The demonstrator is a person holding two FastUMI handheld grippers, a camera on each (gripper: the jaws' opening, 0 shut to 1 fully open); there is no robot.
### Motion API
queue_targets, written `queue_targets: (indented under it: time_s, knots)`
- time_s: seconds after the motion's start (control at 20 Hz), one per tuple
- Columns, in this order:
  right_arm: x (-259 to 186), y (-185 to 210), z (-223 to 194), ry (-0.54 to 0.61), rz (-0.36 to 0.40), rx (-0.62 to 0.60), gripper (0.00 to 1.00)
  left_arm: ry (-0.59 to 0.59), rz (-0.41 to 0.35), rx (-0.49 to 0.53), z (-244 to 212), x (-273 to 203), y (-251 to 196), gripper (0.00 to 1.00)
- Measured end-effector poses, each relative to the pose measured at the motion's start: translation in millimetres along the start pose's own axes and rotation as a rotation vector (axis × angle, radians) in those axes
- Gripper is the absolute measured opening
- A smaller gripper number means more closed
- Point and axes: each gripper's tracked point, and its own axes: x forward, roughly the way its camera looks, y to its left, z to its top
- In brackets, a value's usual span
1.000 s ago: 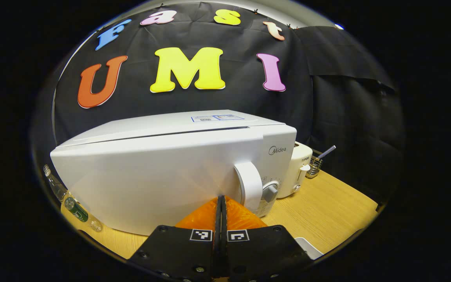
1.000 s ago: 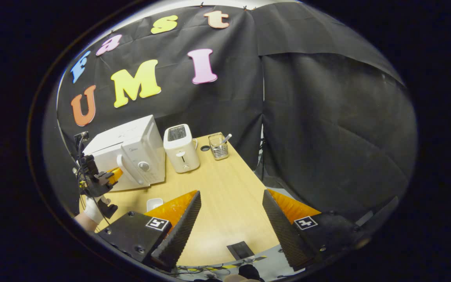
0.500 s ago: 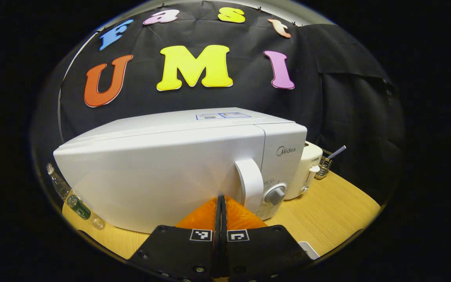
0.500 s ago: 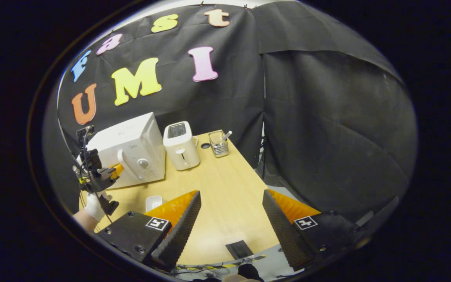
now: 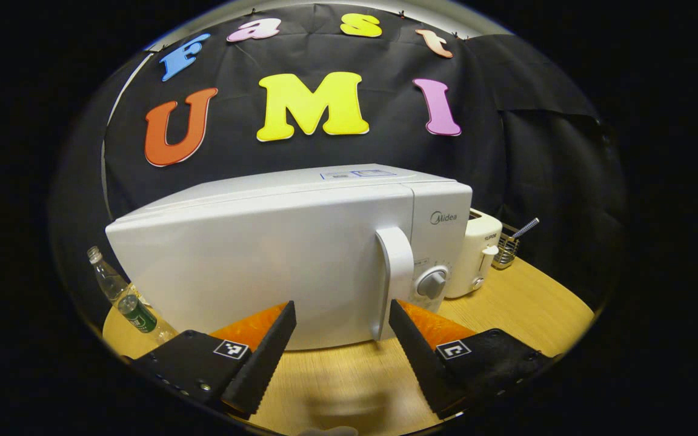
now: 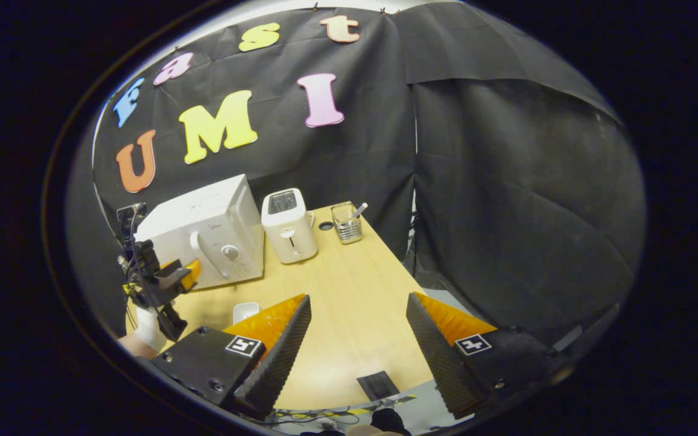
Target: Open the microwave oven with the left hand, put the food in, and close the microwave oven.
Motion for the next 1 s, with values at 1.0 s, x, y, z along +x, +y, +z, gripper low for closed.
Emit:
queue_targets:
  time_s: [1.0]
  knots:
    - [-83,128,58,-0.271,0.195,-0.158,1.0,-0.12,0.146,-0.06,79,-259,95,0.95]
